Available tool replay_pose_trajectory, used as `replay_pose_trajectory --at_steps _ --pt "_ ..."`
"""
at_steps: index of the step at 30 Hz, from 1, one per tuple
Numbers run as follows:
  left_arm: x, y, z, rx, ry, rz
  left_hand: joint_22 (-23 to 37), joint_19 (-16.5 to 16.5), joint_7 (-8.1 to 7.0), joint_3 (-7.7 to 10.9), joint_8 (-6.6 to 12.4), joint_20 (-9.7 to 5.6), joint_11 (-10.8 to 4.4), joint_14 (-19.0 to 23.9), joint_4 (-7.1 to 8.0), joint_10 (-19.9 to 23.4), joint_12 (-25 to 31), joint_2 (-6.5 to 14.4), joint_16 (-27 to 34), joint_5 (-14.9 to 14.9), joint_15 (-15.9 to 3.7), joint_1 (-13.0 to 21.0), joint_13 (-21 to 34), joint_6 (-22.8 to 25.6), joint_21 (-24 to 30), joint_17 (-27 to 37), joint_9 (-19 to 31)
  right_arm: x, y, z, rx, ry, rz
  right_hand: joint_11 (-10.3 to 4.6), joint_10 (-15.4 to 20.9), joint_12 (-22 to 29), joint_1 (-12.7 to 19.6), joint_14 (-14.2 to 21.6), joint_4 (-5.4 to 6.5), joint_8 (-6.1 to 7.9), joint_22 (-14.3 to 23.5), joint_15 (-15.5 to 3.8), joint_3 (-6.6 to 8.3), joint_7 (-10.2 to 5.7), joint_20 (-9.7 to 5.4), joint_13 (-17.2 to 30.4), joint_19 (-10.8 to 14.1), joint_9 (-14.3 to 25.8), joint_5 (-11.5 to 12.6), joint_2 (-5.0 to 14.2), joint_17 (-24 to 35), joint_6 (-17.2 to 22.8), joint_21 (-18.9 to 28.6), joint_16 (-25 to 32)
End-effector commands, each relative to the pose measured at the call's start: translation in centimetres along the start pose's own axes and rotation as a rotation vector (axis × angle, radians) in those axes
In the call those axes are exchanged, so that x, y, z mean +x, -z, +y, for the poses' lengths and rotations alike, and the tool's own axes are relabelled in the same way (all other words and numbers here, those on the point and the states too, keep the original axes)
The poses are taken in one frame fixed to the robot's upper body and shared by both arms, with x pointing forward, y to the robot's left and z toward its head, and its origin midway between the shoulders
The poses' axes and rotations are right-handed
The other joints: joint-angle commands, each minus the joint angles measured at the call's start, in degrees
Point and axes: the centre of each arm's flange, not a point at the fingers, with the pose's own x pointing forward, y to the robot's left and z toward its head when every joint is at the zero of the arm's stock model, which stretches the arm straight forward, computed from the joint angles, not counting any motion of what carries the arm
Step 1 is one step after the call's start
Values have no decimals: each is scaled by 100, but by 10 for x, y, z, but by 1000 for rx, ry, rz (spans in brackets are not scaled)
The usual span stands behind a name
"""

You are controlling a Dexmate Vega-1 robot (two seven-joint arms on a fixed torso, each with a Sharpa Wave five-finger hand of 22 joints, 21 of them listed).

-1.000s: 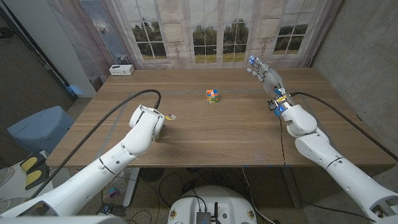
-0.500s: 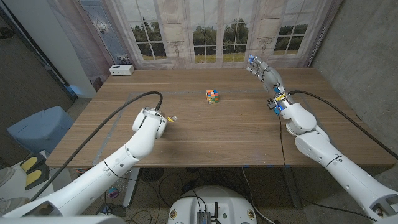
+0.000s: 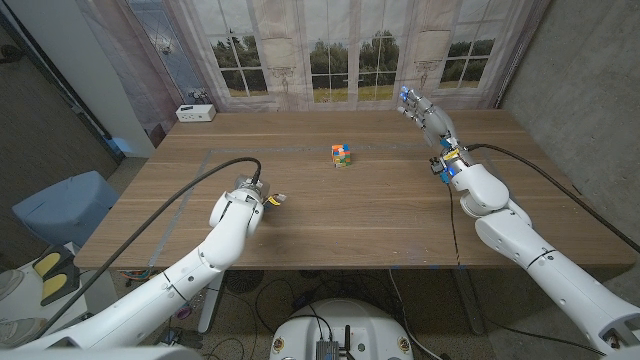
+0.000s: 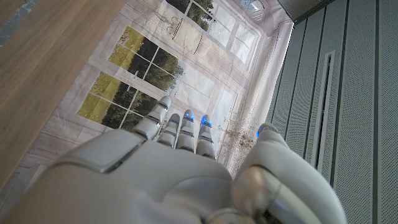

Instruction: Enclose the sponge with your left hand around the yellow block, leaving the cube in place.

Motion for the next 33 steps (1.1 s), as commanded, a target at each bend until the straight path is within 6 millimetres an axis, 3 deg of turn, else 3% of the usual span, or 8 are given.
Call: replay_pose_trajectory --at_steps 1,10,23,33 --pt "-7 4 -12 -125 -108 -23 29 122 -1065 -7 -33 -735 -982 1446 -9 1139 56 78 60 -44 -1606 259 332 1502 169 85 2 6 -3 2 -11 -1 -12 19 50 -2 34 50 1 9 19 13 49 2 -9 22 53 31 7 35 20 72 1 -9" --pt "-19 17 6 -228 -245 10 40 197 -954 5 -64 -730 -892 1563 -2 1153 96 57 107 -70 -1581 365 460 1548 352 122 -6 8 -4 3 -12 4 -26 16 55 -5 32 51 0 5 19 13 56 8 -10 22 55 31 2 35 21 70 -1 -12" --pt "-30 36 34 -383 -358 76 38 192 -958 2 -102 -740 -861 1587 26 1151 94 45 104 -82 -1579 399 530 1557 488 129 -8 9 -7 0 -29 19 -28 17 59 -9 34 57 -4 4 18 14 65 9 -11 22 60 31 -1 37 22 76 -2 -13" --pt "-39 48 54 -539 -447 69 30 139 -958 -1 -129 -741 -855 1592 50 1146 69 49 108 -86 -1572 402 547 1564 566 151 -6 8 2 -5 -10 48 -11 5 60 -14 40 60 -11 10 18 16 75 -22 -10 22 61 31 -4 36 21 100 -3 -15"
